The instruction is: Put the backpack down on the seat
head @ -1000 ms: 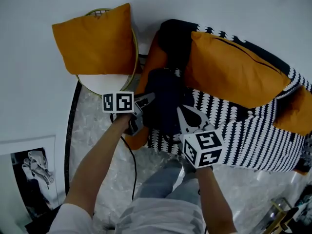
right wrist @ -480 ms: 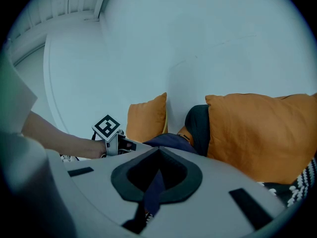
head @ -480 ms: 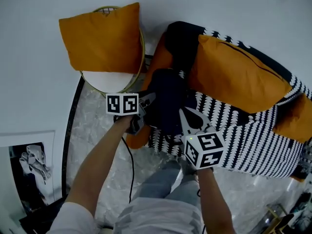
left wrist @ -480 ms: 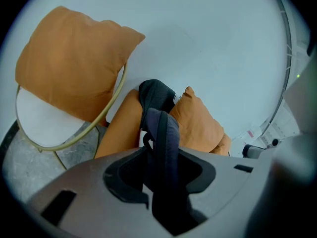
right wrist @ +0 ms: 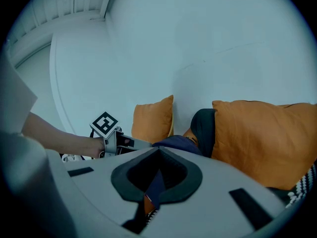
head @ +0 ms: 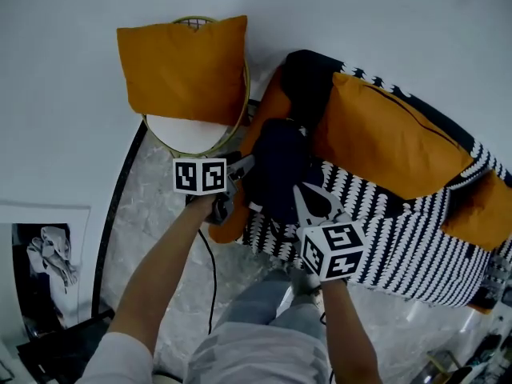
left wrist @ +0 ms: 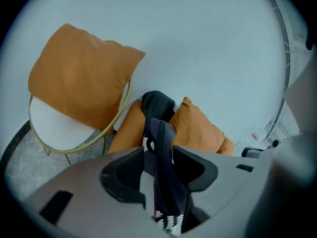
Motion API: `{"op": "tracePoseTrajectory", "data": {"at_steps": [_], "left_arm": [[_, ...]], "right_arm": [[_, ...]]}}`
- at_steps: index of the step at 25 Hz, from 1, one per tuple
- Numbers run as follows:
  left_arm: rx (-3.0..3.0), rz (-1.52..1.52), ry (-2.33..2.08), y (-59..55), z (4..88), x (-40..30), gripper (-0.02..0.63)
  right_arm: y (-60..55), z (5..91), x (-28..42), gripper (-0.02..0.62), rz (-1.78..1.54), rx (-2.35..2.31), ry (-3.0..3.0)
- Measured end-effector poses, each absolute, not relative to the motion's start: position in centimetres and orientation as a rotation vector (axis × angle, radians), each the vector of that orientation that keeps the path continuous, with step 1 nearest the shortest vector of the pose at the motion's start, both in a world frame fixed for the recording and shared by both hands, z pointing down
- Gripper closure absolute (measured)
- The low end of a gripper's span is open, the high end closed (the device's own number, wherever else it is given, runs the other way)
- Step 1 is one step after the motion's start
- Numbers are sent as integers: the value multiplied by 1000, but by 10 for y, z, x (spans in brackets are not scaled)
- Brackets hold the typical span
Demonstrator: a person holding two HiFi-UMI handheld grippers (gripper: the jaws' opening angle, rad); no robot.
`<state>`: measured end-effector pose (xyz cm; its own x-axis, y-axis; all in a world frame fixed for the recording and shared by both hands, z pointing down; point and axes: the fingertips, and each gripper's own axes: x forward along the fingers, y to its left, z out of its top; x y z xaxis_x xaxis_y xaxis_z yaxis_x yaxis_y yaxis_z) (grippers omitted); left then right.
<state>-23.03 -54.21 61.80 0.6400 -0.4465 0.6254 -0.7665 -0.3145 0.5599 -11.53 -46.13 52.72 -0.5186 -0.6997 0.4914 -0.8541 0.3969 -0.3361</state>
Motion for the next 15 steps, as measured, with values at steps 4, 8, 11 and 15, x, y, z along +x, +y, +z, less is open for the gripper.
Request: {"op": "tracePoseTrajectory", "data": {"at_steps": [4,8,11,15], "left_arm": [[1983,405,-974,-537,596,-227,443],[2040,365,-975,-522,563,-211,443],[2103,359,-980,-508,537,-195,443],[2182,349,-997,-483,504,-170,443]], "right_arm": [[-458,516,-116,594,796,1348,-2406],[-448,499,-114,594,774,1338,-2428],[-441,484,-110,594,752,1331,-2449],[-431,465,-103,594,726,1324,-2479]]}}
